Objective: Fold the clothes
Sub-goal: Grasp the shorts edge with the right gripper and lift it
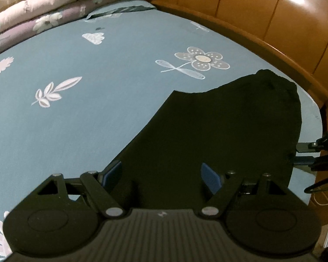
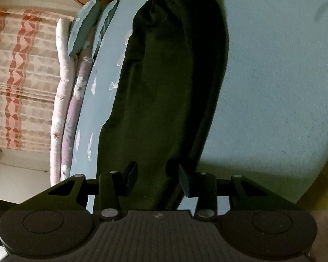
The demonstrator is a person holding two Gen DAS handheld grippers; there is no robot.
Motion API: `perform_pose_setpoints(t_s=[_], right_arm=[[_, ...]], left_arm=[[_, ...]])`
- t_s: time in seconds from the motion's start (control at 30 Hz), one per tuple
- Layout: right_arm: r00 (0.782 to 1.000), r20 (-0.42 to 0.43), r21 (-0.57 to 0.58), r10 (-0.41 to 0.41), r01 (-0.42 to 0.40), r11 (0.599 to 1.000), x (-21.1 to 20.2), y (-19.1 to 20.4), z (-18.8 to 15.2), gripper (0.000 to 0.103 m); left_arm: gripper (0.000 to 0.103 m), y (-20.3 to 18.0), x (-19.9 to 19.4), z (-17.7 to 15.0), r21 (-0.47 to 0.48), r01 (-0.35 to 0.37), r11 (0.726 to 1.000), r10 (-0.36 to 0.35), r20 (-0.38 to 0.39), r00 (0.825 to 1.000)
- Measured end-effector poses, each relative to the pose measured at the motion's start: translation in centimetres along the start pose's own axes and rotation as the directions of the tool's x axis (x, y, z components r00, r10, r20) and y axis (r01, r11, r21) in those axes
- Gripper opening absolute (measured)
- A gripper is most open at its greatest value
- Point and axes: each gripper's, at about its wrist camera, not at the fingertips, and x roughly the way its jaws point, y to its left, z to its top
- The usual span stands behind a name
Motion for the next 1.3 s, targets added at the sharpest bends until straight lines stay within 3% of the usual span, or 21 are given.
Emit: perform_pose_setpoints(t_s=[0.37, 0.4, 0.43, 0.47, 0.67, 0.87, 0.97, 1.03, 1.13, 1.27, 1.3], right_arm=[[0.999, 0.036, 0.009, 0.010, -0.010, 1.000, 1.0, -0.3, 0.0, 0.043], [0.999, 0.034, -0.002, -0.004, 0.004, 1.000, 1.2, -0.1, -0.2, 0.035], [0.999, 0.030, -0.019, -0.024, 0.024, 1.000, 1.4, 0.1, -0.5, 0.014], [0.998, 0.028, -0.036, -0.049, 0.050, 0.998, 1.6, 0.4, -0.7, 0.004], [0.995, 0.034, -0.121, -0.089, 0.092, 0.988, 0.8, 2.8, -0.5, 0.004], [0.983, 0.019, -0.138, -0.183, 0.184, 0.973, 1.5, 2.8, -0.5, 0.003], [0.981, 0.025, -0.149, -0.193, 0.195, 0.969, 1.4, 3.1, -0.3, 0.009], [0.972, 0.060, -0.176, -0.227, 0.234, 0.956, 0.5, 3.7, 0.1, 0.015], [0.952, 0.162, -0.228, -0.259, 0.291, 0.929, -1.9, 5.0, 1.1, 0.016], [0.939, 0.254, -0.324, -0.234, 0.310, 0.894, -3.0, 7.9, 2.6, 0.020], [0.935, 0.275, -0.348, -0.225, 0.315, 0.883, -3.2, 8.6, 2.9, 0.027]], left_arm=[[0.079, 0.3, 0.5, -0.1, -0.002, 0.021, 1.000, -0.021, -0.012, 1.000], [0.079, 0.3, 0.6, -0.2, -0.003, 0.023, 1.000, -0.023, -0.014, 1.000], [0.079, 0.3, 0.7, -0.2, -0.003, 0.026, 1.000, -0.026, -0.017, 1.000], [0.079, 0.3, 0.7, -0.3, -0.003, 0.030, 1.000, -0.030, -0.020, 0.999], [0.079, -0.2, 0.6, -0.4, 0.018, 0.045, 0.999, -0.045, -0.020, 0.999], [0.079, -0.5, 1.4, -0.9, 0.018, 0.058, 0.998, -0.057, -0.046, 0.997], [0.079, -0.5, 1.7, -1.3, 0.023, 0.055, 0.998, -0.054, -0.061, 0.997], [0.079, -0.4, 1.7, -1.3, 0.024, 0.050, 0.998, -0.048, -0.062, 0.997], [0.079, -0.2, 1.6, -1.2, 0.012, 0.051, 0.999, -0.051, -0.050, 0.997], [0.079, -0.3, 1.9, -1.1, 0.017, 0.049, 0.999, -0.048, -0.059, 0.997], [0.079, -0.4, 2.1, -1.1, 0.024, 0.045, 0.999, -0.043, -0.064, 0.997]])
